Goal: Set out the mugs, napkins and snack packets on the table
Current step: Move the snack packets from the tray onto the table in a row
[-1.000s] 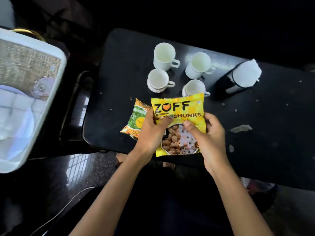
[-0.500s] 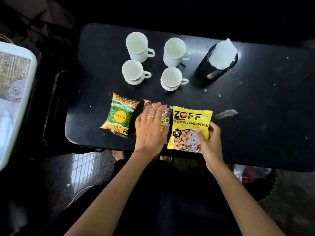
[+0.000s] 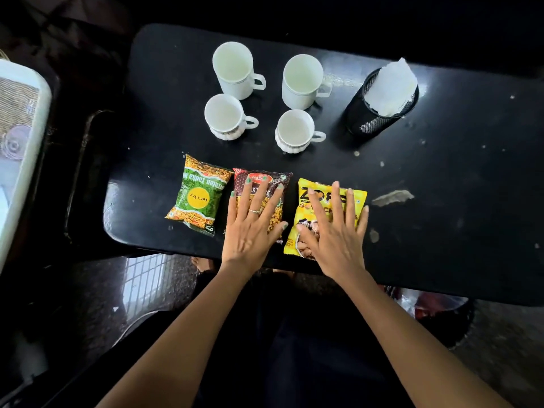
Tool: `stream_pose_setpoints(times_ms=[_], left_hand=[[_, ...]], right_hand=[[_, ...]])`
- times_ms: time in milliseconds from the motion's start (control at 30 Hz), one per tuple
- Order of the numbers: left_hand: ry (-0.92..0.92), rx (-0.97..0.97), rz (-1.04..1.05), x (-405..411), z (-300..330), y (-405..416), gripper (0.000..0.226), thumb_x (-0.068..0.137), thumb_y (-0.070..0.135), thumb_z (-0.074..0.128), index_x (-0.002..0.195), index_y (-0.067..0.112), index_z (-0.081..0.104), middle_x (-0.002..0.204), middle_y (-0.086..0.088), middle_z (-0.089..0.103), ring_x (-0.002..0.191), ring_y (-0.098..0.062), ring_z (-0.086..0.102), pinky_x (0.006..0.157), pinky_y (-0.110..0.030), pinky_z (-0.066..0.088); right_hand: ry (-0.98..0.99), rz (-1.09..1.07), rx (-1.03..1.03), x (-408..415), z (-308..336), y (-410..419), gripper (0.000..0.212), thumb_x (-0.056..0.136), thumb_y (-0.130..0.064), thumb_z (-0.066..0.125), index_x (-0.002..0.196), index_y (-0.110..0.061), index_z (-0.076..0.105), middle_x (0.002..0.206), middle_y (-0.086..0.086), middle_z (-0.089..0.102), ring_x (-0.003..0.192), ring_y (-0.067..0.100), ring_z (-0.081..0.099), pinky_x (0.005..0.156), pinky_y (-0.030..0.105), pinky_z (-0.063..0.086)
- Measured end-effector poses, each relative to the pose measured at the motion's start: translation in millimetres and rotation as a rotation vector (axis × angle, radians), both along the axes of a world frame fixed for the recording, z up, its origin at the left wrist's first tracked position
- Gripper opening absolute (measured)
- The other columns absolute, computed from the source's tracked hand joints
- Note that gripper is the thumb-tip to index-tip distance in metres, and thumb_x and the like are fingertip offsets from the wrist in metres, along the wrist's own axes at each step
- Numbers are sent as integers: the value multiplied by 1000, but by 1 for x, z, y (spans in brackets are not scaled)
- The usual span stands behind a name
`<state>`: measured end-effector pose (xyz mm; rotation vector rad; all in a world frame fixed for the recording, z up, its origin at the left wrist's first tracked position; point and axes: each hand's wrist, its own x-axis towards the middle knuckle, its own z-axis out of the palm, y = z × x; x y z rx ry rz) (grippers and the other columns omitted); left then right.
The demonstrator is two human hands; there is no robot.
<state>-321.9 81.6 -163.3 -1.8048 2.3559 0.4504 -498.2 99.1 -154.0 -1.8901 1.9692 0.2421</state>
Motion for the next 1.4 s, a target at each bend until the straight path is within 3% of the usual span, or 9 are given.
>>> stream_pose_setpoints(times_ms=[300, 433, 567, 800, 967, 1100, 1233, 1333, 1400], left_hand=[[40, 31, -30, 6, 1, -4, 64, 94, 59, 14, 151, 33, 1, 160, 0, -5, 147, -28, -8, 119, -48, 3], [166, -129, 46, 20, 15, -12, 53, 98, 47, 30, 149, 34, 25, 159, 4, 9, 149, -24, 6, 119, -42, -7], [126, -245, 201, 58, 18, -24, 52, 94, 25, 38, 145, 30, 36, 158, 2, 24, 147, -24, 15, 119, -42, -7], [16, -68, 185, 96, 7, -28, 55, 98, 35, 22, 152, 34, 11, 162, 0, 3, 148, -22, -4, 118, -43, -6], [71, -6, 280, 83, 6, -28, 55, 101, 31, 31, 152, 29, 11, 162, -4, 4, 149, -27, -2, 119, -48, 3], [83, 13, 289, 77, 9, -29, 56, 101, 37, 29, 152, 31, 9, 162, -3, 1, 149, -27, -6, 117, -48, -8], [157, -50, 276, 74, 21, -32, 59, 98, 35, 39, 152, 28, 18, 162, -3, 6, 149, -26, -2, 114, -43, -21], [350, -121, 215, 59, 39, -40, 60, 91, 25, 45, 148, 15, 31, 158, -5, 24, 147, -26, 16, 119, -42, -5], [527, -47, 174, 39, 49, -47, 63, 90, 21, 46, 150, 13, 26, 158, -5, 26, 147, -23, 19, 121, -42, 7]], right_hand=[[11, 40, -1, -4, 0, -7, 70, 87, -66, 24, 148, -38, 3, 160, 7, -2, 147, 32, -2, 113, 62, 3], [-5, -45, -80, 13, 11, -9, 75, 86, -69, 29, 149, -37, 6, 160, 5, 2, 147, 31, 1, 112, 61, 4], [-76, 71, -111, 51, 19, -10, 72, 87, -66, 29, 149, -37, 6, 160, 5, 2, 147, 32, 1, 113, 59, 2], [-108, 153, -22, 85, 10, -21, 78, 87, -63, 38, 145, -41, -9, 160, 5, -7, 146, 32, -4, 113, 59, -6], [-88, 163, -5, 79, 5, -25, 79, 86, -62, 44, 146, -43, -5, 160, 2, -4, 147, 31, -2, 113, 57, -4], [-94, 155, 5, 79, 5, -26, 80, 85, -62, 46, 146, -43, -1, 160, 1, -6, 147, 30, -4, 114, 56, -4], [-226, 25, -62, 84, 14, -30, 77, 82, -53, 54, 146, -33, 17, 160, 2, 7, 147, 25, 4, 116, 51, 6], [-380, -228, -245, 83, 27, -37, 65, 80, -36, 58, 139, -21, 36, 154, 5, 27, 143, 25, 21, 114, 47, 17], [-476, -409, -300, 79, 33, -47, 67, 80, -25, 59, 142, -18, 34, 153, 5, 28, 143, 23, 22, 114, 47, 17]])
